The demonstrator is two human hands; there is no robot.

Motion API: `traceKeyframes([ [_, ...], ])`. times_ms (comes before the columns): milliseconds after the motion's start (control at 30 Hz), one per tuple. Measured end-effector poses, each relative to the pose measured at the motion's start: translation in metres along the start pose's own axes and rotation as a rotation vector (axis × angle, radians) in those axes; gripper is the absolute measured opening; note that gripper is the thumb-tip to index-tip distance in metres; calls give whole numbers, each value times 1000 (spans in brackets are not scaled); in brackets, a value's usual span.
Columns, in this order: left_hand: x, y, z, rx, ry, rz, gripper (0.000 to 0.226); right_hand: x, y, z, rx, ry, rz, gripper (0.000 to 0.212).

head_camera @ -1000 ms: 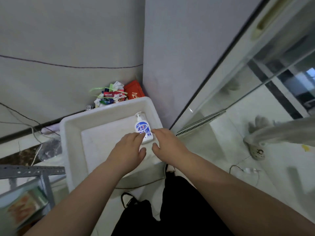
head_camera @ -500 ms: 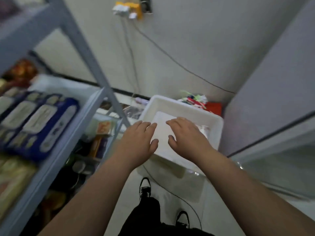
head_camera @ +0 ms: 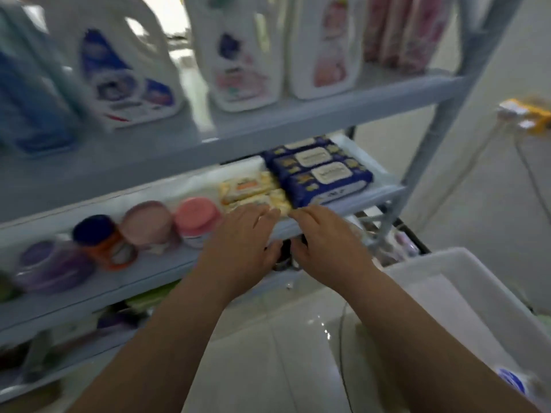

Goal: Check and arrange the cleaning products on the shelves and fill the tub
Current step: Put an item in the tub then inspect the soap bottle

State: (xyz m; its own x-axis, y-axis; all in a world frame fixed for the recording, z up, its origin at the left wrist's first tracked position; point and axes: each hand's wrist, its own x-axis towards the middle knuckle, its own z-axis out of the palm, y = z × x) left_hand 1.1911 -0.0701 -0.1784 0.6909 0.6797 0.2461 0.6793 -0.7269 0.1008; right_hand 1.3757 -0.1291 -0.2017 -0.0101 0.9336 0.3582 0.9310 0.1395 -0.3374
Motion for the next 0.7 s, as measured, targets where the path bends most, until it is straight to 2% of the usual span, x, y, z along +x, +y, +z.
traceKeyframes([
  [300, -126, -171, -105, 91, 299, -220, 54, 92, -198, 52, 28, 127, -305, 46],
  [533, -190, -267, -142, 91, 325, -378, 60, 141, -304, 86, 62, 106, -370, 45],
  [700, -200, -326, -143, 66, 327, -471, 50, 183, -354, 105, 86, 59, -443, 42],
])
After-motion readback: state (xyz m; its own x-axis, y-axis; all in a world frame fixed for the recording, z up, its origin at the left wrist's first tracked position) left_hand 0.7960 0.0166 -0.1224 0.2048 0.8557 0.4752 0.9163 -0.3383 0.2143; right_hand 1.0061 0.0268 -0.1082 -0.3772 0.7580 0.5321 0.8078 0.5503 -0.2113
